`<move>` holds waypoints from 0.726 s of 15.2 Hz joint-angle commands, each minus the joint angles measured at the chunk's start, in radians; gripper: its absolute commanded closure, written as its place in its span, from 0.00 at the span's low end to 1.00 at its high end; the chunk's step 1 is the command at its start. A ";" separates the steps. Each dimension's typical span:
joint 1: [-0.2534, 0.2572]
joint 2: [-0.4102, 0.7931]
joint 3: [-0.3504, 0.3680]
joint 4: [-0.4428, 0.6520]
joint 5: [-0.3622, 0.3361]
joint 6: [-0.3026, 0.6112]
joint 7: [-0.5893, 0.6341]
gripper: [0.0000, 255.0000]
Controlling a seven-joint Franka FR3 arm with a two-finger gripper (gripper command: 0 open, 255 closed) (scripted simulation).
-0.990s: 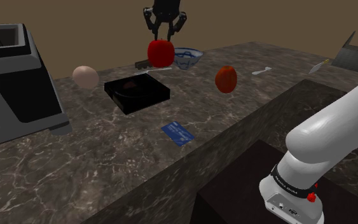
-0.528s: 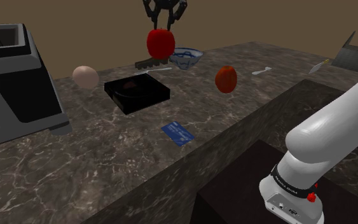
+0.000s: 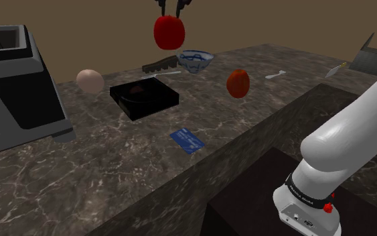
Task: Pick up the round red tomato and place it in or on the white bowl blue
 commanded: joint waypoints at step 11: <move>-0.080 0.045 -0.145 0.157 0.048 -0.069 -0.244 1.00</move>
